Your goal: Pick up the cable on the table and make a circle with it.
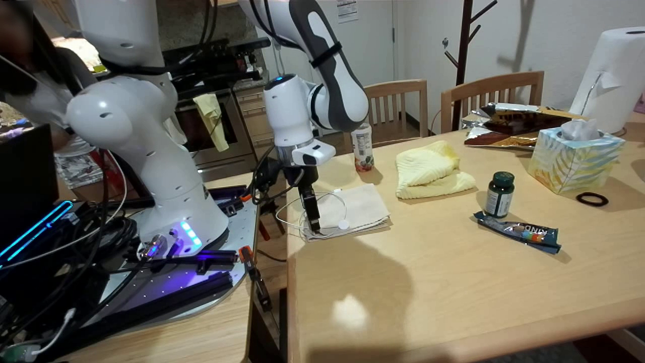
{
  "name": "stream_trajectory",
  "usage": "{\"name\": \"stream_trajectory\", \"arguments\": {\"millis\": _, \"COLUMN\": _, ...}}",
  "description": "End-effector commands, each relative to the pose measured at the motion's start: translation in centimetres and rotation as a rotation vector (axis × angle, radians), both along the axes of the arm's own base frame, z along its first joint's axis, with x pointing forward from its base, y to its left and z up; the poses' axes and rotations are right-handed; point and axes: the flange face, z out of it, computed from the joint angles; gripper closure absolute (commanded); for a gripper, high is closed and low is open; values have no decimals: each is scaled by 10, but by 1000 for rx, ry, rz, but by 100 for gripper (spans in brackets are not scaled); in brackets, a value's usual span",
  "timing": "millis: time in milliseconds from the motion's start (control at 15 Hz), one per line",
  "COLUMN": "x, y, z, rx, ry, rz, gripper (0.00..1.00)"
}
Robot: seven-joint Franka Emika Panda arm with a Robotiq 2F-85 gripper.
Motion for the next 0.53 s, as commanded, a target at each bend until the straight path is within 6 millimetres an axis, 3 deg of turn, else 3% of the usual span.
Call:
{"name": "stream_trajectory", "arguments": {"millis": 0, "x": -6, "y": -1, "z": 4, "rx": -5, "ry": 3, "rz": -20, "gripper": 0}}
{"name": "stream_trajectory", "arguments": {"millis": 467, "x": 3, "y": 8, "z": 8, "rx": 24, "ry": -21, "rz": 9, "gripper": 1}}
